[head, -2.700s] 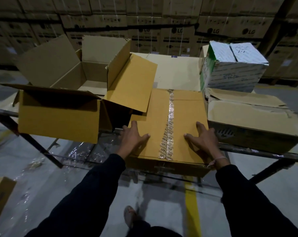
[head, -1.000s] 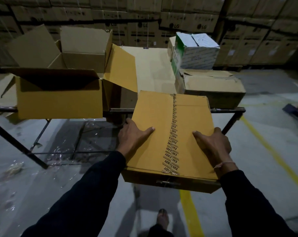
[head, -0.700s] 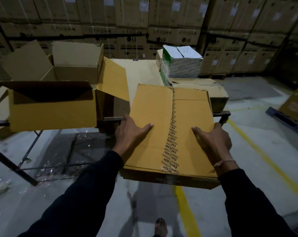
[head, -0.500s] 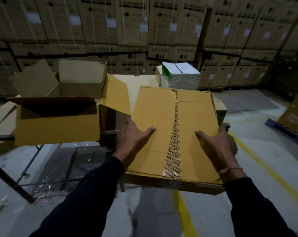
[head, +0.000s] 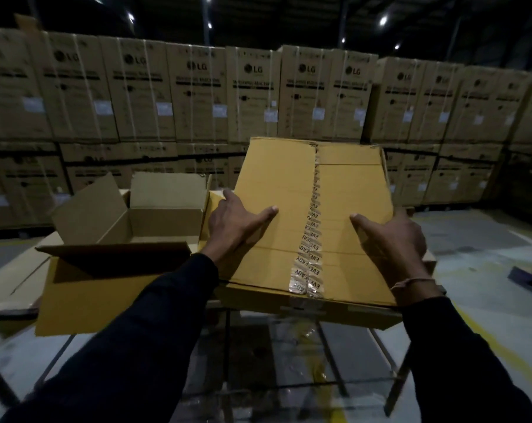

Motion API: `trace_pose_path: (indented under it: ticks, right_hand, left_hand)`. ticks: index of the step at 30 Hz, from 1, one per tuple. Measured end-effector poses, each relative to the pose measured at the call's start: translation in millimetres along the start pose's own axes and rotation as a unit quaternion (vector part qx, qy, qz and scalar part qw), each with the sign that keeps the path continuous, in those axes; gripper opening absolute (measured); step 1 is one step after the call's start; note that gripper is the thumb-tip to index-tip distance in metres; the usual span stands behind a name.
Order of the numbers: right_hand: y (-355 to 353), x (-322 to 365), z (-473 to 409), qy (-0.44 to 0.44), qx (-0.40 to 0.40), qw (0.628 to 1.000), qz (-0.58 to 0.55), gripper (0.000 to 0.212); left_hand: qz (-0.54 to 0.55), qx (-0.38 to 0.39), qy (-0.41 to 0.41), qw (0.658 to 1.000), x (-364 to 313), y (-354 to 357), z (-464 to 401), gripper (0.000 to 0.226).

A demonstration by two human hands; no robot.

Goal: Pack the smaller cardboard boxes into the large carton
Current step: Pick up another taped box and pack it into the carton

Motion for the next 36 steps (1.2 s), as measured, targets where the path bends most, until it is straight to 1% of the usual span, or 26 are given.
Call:
trace_pose_path:
  ticks: [4,10,14,17,19,22,25,28,33,36]
  right_hand:
    - [9.7,39.8,-47.0,-0.012,-0.03,0.999,-0.03,0.082]
    - [44.9,109.2,-125.9,-0.043,-0.038,0.996,-0.07,0.09]
    - [59.2,161.1,-162.3,-0.072,-0.079,0.992,-0.062,0.091]
    - [76.4,196.7,-184.6,-0.091,-0.072,0.99,-0.074,0.09]
    - [88.0,219.0,-194.4,-0.106,-0.067,0.988,-0.085,0.089]
    - [109.7,254.0,-198.9,-0.137,-0.056,0.984,-0.098,0.086]
    - [133.4,293.7,-196.9,-0.166,-0.059,0.977,-0.118,0.088]
    - [165.9,335.2,-189.8,-0.175,-0.053,0.974,-0.137,0.087]
    - [234.8,424.7,-166.2,-0.196,-0.021,0.966,-0.165,0.091]
    - [281.1,481.3,-148.8,-0.222,0.015,0.96,-0.172,0.093]
  left_hand:
    - [-0.007,-0.034,0.026,0.999,-20.1,-18.5,-63.6,0.116]
    - [-0.004,-0.08,0.043,0.996,-33.8,-52.0,-163.7,0.116]
    - [0.001,-0.106,0.03,0.994,-29.1,-71.4,-218.7,0.112]
    - [0.013,-0.12,0.021,0.992,-17.4,-83.5,-252.9,0.117]
    - [0.011,-0.139,0.016,0.99,-6.4,-94.7,-270.5,0.124]
    - [0.017,-0.158,0.008,0.987,16.6,-112.0,-294.1,0.126]
    - [0.029,-0.164,0.0,0.986,46.8,-133.2,-318.8,0.121]
    - [0.043,-0.172,-0.003,0.984,82.5,-161.1,-344.3,0.114]
    - [0.05,-0.192,-0.023,0.98,166.7,-222.4,-386.6,0.113]
    - [0.042,-0.195,-0.051,0.979,227.5,-257.8,-411.8,0.122]
Point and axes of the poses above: each hand's wrist, its own z-axis away from the middle knuckle, its own y-axis out of the palm, x = y × z, the point moved 10 cm from there along -z, towards the middle knuckle, and after that the axes turned 5 degrees about -y, right-handed, at the moved point
